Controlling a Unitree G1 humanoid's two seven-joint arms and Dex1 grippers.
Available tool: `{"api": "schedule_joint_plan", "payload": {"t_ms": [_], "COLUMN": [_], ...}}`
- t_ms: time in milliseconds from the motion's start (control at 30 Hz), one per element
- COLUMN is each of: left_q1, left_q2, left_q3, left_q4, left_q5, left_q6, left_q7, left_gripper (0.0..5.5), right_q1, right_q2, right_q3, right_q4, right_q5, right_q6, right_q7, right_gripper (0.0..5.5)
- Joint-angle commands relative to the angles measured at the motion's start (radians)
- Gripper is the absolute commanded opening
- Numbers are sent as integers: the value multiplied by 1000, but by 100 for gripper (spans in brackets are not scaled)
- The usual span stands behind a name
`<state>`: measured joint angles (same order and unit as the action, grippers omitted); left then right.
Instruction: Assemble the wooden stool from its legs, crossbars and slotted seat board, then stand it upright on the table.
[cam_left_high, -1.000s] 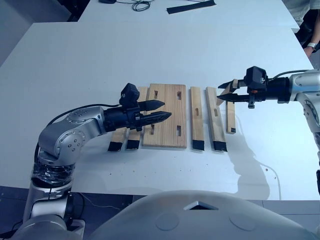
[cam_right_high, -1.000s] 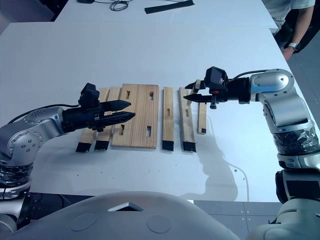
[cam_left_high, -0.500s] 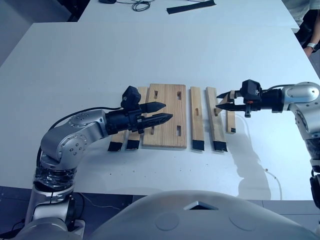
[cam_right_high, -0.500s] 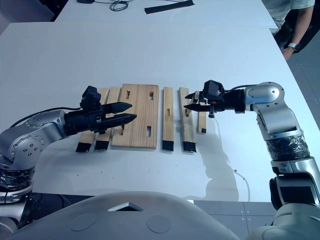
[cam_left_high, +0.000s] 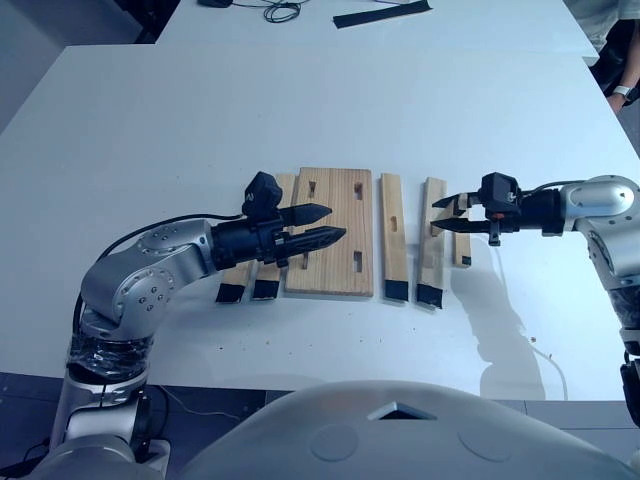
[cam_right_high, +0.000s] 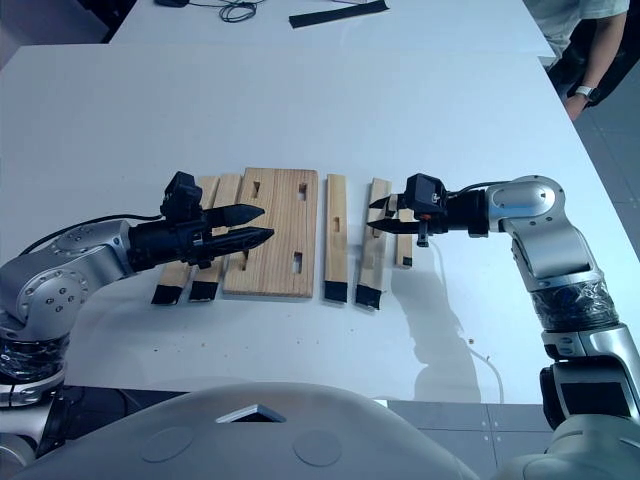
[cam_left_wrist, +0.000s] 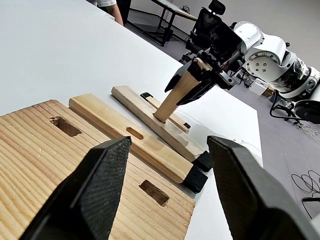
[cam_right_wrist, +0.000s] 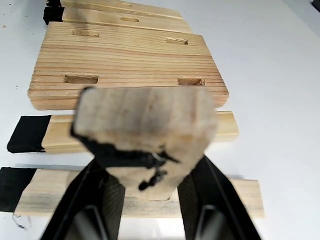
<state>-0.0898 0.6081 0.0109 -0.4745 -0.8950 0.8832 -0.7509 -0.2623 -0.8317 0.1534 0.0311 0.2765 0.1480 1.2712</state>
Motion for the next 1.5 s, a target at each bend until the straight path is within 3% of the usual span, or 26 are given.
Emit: {"api": "schedule_joint_plan", "payload": {"t_ms": [33, 400, 1500], "left_q1": [-20, -53, -100], "left_q2": [11, 13, 27], "left_q3": [8, -13, -11], "left_q4": [5, 19, 50], "left_q5": [-5, -5, -7], "left_q6": [11, 27, 66], "left_q7": [-3, -6, -31], "left_gripper": [283, 283, 283], "right_q1": [23, -37, 27], "right_q2": [-13, 61, 114], "right_q3": [13, 65, 77], "right_q4": [15, 187, 317], "right_q5": [-12, -14, -41], "right_q6": [33, 105, 30], "right_q7": [22, 46, -15], "right_gripper": [130, 130, 130]}}
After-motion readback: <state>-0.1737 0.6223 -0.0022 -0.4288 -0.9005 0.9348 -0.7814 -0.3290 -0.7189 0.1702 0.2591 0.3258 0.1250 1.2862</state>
